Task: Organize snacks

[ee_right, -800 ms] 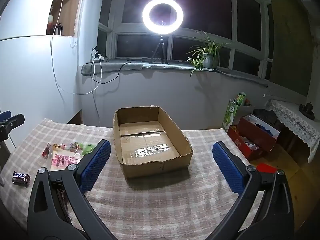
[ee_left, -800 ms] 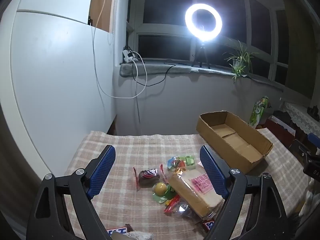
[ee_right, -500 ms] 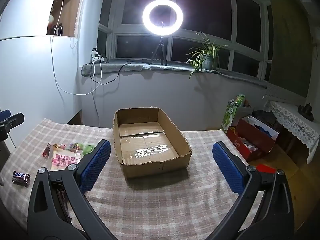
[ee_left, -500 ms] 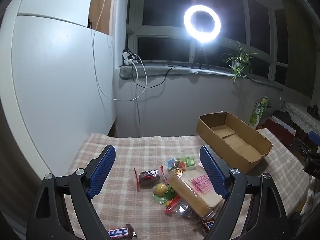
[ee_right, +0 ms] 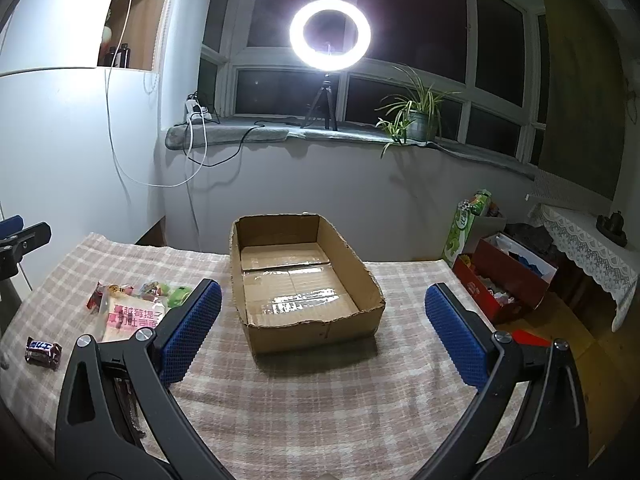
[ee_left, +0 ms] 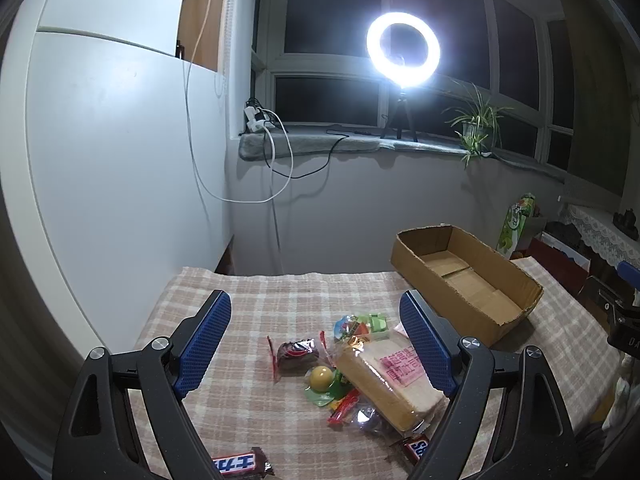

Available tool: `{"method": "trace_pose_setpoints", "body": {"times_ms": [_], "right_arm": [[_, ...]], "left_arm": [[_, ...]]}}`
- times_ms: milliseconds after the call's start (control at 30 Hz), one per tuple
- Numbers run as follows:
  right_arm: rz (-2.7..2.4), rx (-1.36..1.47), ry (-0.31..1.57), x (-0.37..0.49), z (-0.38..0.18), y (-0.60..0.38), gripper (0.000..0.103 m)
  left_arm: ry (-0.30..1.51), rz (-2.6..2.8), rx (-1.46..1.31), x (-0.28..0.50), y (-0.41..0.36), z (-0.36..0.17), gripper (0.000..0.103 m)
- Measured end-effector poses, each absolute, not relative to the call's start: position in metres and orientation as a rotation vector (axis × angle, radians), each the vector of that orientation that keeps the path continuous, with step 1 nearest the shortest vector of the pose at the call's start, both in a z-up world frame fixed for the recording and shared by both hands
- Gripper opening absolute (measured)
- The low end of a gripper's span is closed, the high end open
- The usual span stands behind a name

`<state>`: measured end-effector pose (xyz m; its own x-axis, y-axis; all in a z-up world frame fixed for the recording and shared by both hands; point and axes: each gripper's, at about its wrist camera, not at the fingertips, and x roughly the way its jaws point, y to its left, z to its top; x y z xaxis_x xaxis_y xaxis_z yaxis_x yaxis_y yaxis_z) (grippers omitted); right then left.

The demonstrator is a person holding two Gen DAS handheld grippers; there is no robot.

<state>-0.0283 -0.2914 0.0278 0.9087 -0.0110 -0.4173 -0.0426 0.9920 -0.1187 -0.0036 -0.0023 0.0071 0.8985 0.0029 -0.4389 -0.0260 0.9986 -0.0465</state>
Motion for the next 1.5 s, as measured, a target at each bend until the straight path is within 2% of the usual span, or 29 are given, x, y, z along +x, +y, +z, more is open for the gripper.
{"method": "trace_pose_setpoints", "body": {"times_ms": [1500], "right_arm": [[0.037, -0.111, 0.462, -0.026, 0.008, -0.282, 0.103]], "left_arm": [[0.456, 0.009, -0.038, -0.003, -0.006, 0.002, 0.087]]}}
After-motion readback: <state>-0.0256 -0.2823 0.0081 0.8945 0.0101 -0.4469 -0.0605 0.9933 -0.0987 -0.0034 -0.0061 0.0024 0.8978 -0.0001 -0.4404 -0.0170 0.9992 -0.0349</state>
